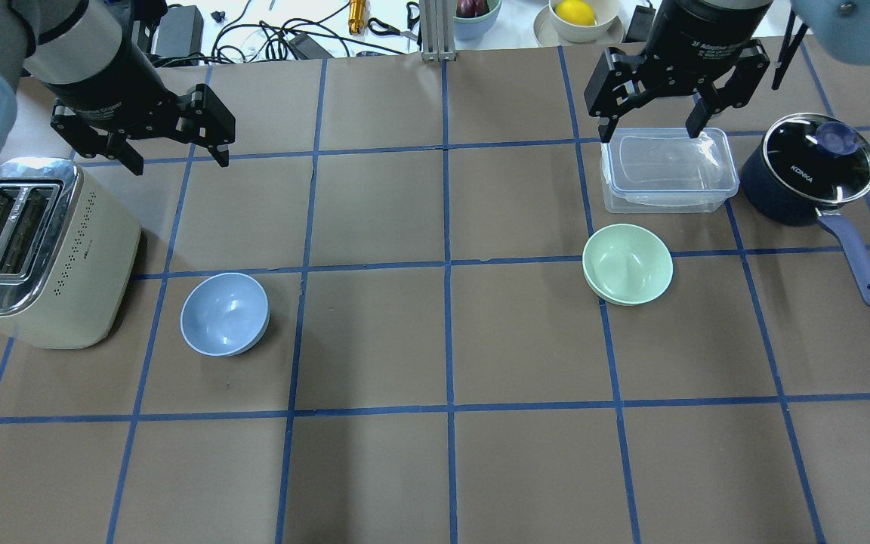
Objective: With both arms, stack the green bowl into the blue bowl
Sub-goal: 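Move the left gripper down over the light blue bowl rim, then grasp the light blue bowl rim with the left gripper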
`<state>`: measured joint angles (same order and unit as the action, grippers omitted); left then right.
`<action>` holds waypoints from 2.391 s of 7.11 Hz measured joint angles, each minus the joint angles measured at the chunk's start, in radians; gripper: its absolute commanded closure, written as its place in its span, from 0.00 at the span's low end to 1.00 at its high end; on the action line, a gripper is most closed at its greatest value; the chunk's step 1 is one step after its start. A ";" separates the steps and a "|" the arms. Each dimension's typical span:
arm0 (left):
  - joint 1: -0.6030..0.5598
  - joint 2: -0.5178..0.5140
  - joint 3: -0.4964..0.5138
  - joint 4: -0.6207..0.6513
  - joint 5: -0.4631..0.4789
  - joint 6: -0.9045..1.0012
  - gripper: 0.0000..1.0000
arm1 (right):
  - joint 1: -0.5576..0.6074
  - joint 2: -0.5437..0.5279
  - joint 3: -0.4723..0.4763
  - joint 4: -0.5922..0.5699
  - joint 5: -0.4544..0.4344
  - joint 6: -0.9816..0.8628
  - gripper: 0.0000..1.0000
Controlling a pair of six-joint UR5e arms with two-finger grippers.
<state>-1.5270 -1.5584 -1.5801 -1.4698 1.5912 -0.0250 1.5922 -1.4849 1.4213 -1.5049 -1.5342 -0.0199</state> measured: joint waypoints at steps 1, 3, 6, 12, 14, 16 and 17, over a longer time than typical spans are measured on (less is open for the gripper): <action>-0.009 0.000 -0.003 0.001 0.000 0.000 0.00 | 0.000 0.000 0.001 0.000 0.000 0.000 0.00; -0.031 0.002 -0.026 0.000 0.001 0.004 0.00 | 0.000 0.000 0.002 -0.001 0.003 0.000 0.00; -0.020 0.013 -0.199 0.057 0.007 0.047 0.00 | 0.000 0.000 0.002 -0.001 0.003 0.001 0.00; 0.095 -0.100 -0.644 0.617 0.000 0.159 0.26 | -0.009 0.007 0.013 -0.003 0.008 -0.005 0.00; 0.096 -0.146 -0.641 0.695 -0.008 0.165 0.94 | -0.011 0.013 0.015 -0.003 0.008 -0.002 0.00; 0.092 -0.172 -0.637 0.718 -0.013 0.166 1.00 | -0.015 0.015 0.016 -0.006 0.003 -0.010 0.00; 0.090 -0.179 -0.634 0.721 -0.023 0.167 1.00 | -0.026 0.017 0.019 -0.007 0.002 -0.016 0.00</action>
<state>-1.4373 -1.7370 -2.2143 -0.7486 1.5682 0.1416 1.5662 -1.4683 1.4400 -1.5114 -1.5320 -0.0359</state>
